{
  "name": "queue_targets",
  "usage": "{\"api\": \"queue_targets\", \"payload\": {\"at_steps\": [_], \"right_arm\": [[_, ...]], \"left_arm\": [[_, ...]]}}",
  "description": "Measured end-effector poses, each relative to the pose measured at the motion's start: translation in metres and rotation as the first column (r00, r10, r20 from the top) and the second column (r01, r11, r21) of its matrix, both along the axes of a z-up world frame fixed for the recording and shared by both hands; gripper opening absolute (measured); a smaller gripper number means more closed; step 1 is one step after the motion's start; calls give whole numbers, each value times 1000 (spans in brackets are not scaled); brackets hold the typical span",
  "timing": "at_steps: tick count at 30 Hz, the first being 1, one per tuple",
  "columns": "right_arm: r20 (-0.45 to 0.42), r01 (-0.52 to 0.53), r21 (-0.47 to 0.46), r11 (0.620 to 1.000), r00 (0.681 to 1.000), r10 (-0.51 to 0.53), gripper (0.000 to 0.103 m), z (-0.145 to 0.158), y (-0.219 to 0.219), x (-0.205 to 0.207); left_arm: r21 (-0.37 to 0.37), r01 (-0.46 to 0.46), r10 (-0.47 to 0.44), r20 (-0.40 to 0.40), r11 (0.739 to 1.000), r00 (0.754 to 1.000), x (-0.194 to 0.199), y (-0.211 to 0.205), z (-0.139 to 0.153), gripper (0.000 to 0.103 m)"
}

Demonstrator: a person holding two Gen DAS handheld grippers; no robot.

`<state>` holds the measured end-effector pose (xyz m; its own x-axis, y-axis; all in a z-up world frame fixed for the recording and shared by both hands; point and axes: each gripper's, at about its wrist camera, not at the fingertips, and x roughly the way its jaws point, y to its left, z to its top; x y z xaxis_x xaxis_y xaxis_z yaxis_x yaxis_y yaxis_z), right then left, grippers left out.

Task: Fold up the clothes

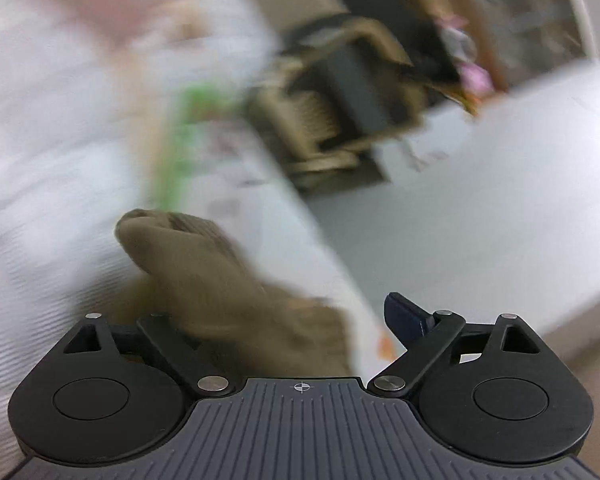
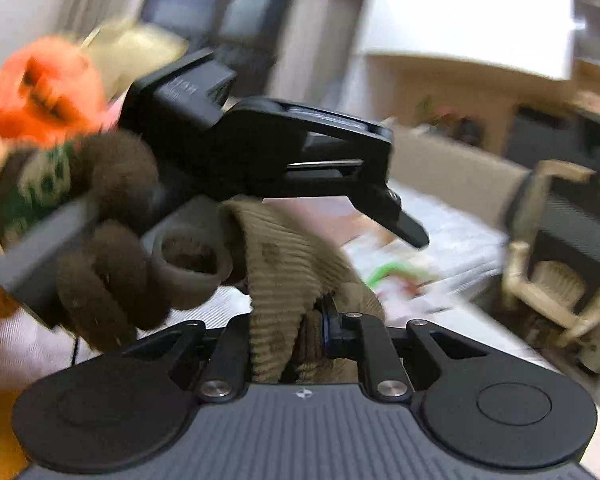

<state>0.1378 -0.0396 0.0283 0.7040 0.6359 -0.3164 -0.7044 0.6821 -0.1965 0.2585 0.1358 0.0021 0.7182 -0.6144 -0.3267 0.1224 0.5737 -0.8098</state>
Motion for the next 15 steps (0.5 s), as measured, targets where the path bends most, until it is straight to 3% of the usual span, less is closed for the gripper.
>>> {"api": "queue_targets", "payload": {"at_steps": [3, 5, 7, 9, 12, 15], "right_arm": [[-15, 166, 162, 973, 986, -166, 14, 28, -72, 9], [-91, 293, 197, 936, 956, -280, 14, 26, -121, 23], [-196, 414, 178, 893, 904, -380, 13, 10, -164, 41], [-321, 502, 129, 855, 837, -443, 12, -13, -197, 58], [-490, 521, 90, 849, 765, -418, 12, -43, -225, 74], [-519, 509, 90, 856, 757, -396, 22, -49, -231, 73]], "left_arm": [[25, 157, -159, 158, 987, 974, 17, -62, 43, 95], [54, 235, -241, 207, 970, 948, 23, -97, 64, 95], [122, 237, -260, 237, 964, 936, 21, -117, 80, 96], [219, 178, -233, 255, 959, 939, 13, -121, 83, 97], [332, 124, -193, 184, 935, 964, 6, -123, 63, 98], [404, 141, -175, 48, 904, 983, 4, -129, 28, 98]]}}
